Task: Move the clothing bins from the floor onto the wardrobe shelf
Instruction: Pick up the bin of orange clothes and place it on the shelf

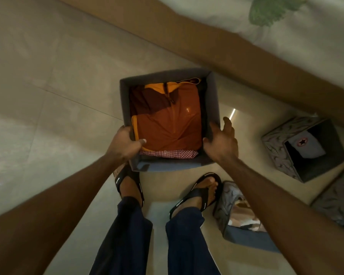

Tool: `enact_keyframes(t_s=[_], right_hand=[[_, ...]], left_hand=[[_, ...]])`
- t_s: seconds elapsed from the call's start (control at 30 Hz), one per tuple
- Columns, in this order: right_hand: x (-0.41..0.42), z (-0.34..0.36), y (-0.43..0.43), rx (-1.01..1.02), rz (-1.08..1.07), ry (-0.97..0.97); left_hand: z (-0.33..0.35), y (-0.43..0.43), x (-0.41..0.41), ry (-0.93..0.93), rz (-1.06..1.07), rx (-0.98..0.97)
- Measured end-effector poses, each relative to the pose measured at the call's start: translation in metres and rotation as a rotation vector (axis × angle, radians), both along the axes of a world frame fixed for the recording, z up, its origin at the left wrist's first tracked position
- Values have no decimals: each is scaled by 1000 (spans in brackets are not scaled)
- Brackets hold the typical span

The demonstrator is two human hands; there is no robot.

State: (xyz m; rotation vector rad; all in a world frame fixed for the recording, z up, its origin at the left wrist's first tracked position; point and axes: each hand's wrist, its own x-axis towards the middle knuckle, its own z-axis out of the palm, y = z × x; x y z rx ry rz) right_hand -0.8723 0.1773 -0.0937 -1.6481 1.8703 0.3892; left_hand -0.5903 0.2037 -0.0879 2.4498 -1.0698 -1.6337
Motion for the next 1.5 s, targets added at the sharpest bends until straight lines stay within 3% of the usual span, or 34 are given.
enact_keyframes(t_s=[0.1, 0.27, 0.43, 0.63, 0.83, 1.13, 1.33, 1.5], right_hand=[[8, -14, -23, 127, -95, -48], [10, -5, -18, 32, -71, -115], [-15, 44, 16, 63, -114, -96], [-43, 181, 74, 151, -374, -114], [-73, 346, 122, 171, -530, -114], [-72, 524, 216, -6, -891, -174], [-61, 594, 295, -145, -1111, -171], [-69, 621, 383, -229, -1377, -92]], left_hand=[[-6, -5, -2, 47, 29, 13], [6, -1, -11, 35, 76, -11], [51, 18, -18, 35, -22, 27], [168, 48, -42, 49, -217, 119], [344, 49, -89, 70, -264, 69], [529, 44, -110, 56, -714, -121], [599, 39, -141, 40, -1073, -241], [641, 78, -219, 148, -1348, -326]])
